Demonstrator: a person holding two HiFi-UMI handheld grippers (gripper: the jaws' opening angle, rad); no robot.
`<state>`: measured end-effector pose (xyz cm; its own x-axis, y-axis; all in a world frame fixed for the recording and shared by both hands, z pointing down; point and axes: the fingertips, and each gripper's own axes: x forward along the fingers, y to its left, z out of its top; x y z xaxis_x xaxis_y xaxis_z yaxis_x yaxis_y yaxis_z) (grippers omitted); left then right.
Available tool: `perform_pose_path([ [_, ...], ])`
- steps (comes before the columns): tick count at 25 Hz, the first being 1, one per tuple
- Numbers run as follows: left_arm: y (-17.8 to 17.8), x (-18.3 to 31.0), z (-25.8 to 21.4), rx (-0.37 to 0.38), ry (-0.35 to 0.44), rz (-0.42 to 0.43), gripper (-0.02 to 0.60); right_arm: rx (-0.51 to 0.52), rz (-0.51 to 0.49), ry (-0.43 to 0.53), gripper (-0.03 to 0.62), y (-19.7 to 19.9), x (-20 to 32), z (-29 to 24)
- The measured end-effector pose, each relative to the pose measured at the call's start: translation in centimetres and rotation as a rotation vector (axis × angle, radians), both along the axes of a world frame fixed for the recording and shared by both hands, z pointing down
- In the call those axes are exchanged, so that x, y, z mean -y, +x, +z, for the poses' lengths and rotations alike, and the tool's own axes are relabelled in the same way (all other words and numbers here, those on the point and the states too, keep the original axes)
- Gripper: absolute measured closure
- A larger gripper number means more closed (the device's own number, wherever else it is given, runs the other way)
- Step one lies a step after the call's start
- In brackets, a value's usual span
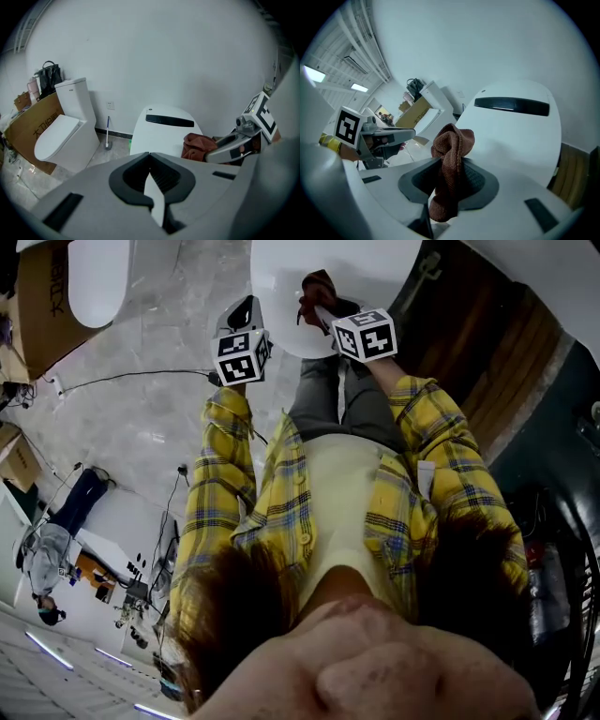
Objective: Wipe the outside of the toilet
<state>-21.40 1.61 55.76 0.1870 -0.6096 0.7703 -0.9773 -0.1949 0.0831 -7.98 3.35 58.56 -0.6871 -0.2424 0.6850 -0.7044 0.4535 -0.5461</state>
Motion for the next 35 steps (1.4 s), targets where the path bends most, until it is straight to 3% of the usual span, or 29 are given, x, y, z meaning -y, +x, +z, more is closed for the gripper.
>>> perform_pose_path([
  [9,-1.9,-2.3,0.0,0.022,-0.010,-0.017,0.574,-0.026,-0.209,-0.007,0.474,-7.4,-2.1,2.9],
  [20,-3.2,-4.1,1.2,0.053,-0.033,-0.020,0.574,-0.032,-0.154,-0.120,0.474,-10.8,-1.3,7.0],
  [26,-3.0,-4.0,1.2,0.057,-0.030,0.005,0.574,-0.090,-0.126,-0.162,0.474,-9.4,-2.0,9.3],
  [35,-1.5,-3.0,1.0,0.045,-0.018,0.067,0.574,-0.139,-0.009,-0.166,0.474,-3.1,-2.5,10.1],
])
